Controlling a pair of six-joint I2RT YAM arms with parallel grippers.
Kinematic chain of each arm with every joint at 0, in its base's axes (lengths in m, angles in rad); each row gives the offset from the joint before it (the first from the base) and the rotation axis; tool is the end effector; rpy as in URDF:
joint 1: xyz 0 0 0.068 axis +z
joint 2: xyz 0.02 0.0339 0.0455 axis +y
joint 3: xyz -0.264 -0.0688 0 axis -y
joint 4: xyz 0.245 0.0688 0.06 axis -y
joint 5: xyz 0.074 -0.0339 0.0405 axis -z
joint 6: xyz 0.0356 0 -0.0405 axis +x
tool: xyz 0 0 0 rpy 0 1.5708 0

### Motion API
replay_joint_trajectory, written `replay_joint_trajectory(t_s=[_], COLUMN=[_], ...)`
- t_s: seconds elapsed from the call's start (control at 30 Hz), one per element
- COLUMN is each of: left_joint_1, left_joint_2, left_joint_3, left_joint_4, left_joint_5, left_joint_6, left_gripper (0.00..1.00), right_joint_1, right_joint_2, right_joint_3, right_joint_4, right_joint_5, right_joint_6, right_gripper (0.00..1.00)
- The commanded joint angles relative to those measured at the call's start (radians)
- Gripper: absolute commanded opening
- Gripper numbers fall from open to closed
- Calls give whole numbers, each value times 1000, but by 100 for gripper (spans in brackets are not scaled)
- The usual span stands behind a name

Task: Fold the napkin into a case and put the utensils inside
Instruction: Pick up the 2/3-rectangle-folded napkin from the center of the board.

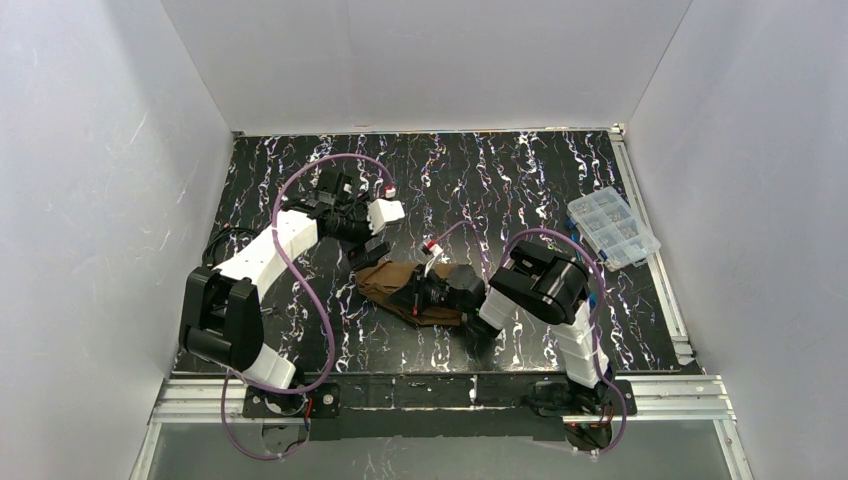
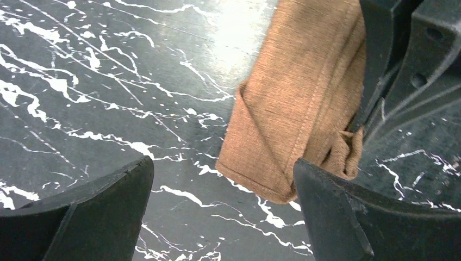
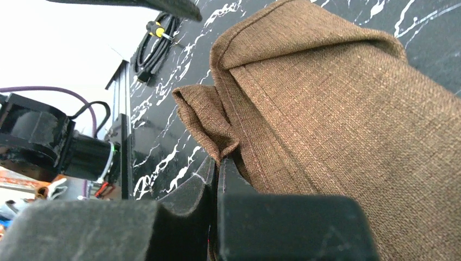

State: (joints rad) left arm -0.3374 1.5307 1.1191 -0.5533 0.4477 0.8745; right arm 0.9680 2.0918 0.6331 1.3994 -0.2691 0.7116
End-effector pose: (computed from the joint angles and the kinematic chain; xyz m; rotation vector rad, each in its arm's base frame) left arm 0.2953 -0.1199 0.2471 1.5237 1.8959 -0.3313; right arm 0.1887 0.2908 0.0993 -0.4682 1.7955 1.4578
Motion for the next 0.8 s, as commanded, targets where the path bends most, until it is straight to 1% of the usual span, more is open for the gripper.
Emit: replay_joint_trajectory(t_s=[0.0, 0.07, 0.17, 0.33, 0.43, 0.57, 0.67, 0.7, 0.73, 0.77], left_joint_1=[-30, -42, -48, -61, -67, -52, -37, -37, -39, -39], left_joint_2=[-13, -5, -9, 2, -2, -24, -35, -32, -24, -15], left_joint_3=[-36, -75, -113, -125, -129, -45, 78, 109, 126, 151], left_joint_4=[83, 123, 160, 143, 159, 150, 85, 81, 104, 75], left_joint_5=[-59, -81, -78, -74, -106, -141, -146, -162, -218, -245], left_joint_6=[-60, -40, -9, -9, -31, -55, -73, -99, -127, -139], left_gripper=[99, 98, 98, 98, 98, 98, 99, 99, 99, 99], right_joint_1=[-9, -10, -12, -20, -25, -26, -26, -25, -25, -25], right_joint_2=[39, 42, 28, -6, -20, -30, -26, -24, -22, -22], right_joint_3=[12, 13, 11, 2, 6, 14, 13, 12, 11, 11], right_joint_4=[70, 62, 13, -61, -91, -113, -115, -113, -112, -111], right_joint_5=[-1, -1, -4, 14, 18, 12, 13, 11, 9, 9], right_joint_6=[163, 209, 229, 244, 257, 259, 259, 259, 259, 258], right_gripper=[1, 1, 1, 1, 1, 1, 1, 1, 1, 1])
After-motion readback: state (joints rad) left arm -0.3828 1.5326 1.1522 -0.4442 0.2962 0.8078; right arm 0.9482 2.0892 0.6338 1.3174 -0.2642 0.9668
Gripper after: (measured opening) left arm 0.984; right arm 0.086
